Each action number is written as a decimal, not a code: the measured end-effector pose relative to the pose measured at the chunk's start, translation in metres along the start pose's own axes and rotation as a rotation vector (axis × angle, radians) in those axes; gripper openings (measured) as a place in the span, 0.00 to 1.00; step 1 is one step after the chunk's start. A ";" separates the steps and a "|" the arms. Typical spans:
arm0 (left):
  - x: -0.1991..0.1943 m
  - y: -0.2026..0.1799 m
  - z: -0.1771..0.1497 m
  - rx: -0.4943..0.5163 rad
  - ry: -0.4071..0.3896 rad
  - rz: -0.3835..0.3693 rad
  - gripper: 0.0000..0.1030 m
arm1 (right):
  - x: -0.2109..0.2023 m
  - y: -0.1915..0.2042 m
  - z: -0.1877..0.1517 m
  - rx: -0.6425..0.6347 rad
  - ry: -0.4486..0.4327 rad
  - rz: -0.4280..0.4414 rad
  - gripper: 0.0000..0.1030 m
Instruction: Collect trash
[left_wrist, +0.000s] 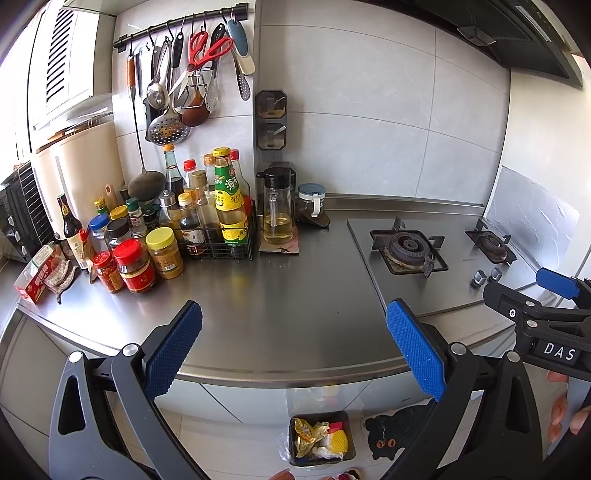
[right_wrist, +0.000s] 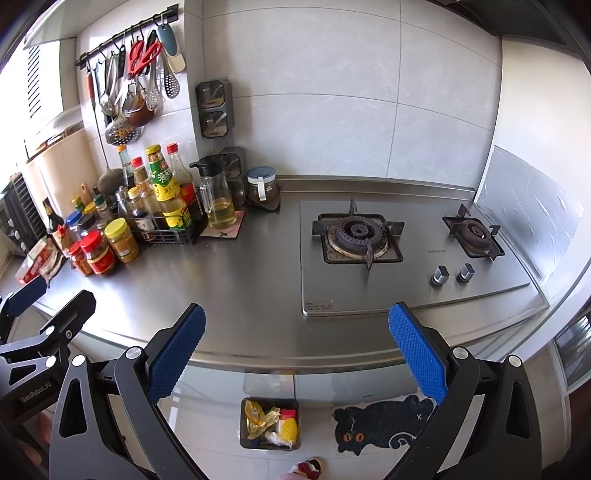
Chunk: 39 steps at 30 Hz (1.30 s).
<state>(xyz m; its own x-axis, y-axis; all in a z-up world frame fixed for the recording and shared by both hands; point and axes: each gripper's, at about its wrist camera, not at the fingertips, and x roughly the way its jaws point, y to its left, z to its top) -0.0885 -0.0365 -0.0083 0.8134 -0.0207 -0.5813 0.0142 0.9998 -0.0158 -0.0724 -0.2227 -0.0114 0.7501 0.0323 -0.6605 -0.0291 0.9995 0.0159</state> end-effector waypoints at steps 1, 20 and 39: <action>0.000 0.000 0.000 0.002 0.000 0.000 0.92 | 0.000 0.000 0.000 0.001 0.000 -0.001 0.97; -0.001 0.000 0.000 0.005 -0.003 0.012 0.92 | 0.001 0.003 0.002 0.003 0.004 0.002 0.97; 0.000 0.006 0.003 -0.035 -0.004 0.008 0.92 | 0.006 0.004 0.001 0.005 0.009 -0.001 0.97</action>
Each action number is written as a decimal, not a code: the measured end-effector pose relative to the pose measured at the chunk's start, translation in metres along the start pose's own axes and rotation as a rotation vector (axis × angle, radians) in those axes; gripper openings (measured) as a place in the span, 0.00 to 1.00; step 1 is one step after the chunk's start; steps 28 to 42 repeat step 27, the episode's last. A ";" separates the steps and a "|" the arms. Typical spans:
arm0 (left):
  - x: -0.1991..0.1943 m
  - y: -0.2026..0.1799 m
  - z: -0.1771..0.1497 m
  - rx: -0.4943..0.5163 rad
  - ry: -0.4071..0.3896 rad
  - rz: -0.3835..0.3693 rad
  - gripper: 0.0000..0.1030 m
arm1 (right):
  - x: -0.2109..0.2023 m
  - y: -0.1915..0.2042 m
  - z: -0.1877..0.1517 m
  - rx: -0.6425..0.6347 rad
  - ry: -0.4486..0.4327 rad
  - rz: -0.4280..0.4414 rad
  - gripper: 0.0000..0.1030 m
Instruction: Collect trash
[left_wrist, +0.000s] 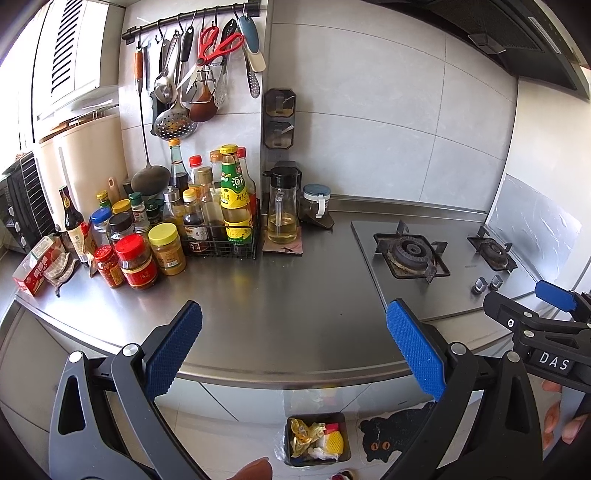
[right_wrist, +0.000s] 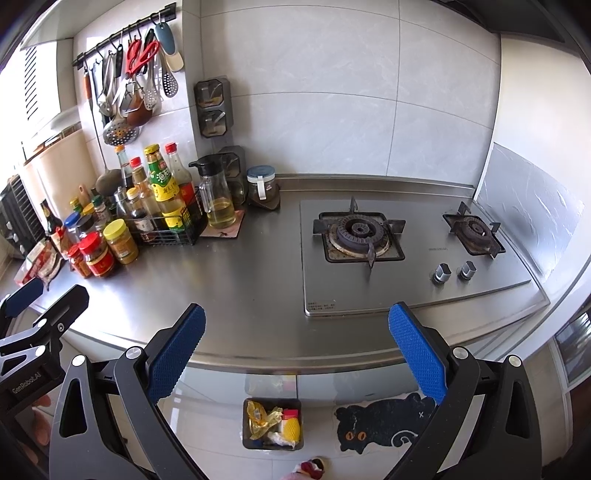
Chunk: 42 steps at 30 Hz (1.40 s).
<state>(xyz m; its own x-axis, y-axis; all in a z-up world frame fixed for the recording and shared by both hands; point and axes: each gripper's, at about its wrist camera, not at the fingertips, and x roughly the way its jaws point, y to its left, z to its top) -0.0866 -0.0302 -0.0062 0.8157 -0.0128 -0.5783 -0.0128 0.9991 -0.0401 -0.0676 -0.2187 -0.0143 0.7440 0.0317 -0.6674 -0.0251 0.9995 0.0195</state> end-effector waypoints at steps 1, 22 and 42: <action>0.000 0.000 0.000 0.005 -0.008 0.003 0.92 | 0.000 0.000 0.000 0.000 0.000 0.000 0.97; 0.005 0.002 0.000 0.005 0.012 0.007 0.92 | 0.005 0.004 0.001 0.003 0.003 -0.006 0.97; 0.005 0.000 0.001 0.012 0.015 0.006 0.92 | 0.005 0.004 0.001 0.002 0.005 -0.006 0.97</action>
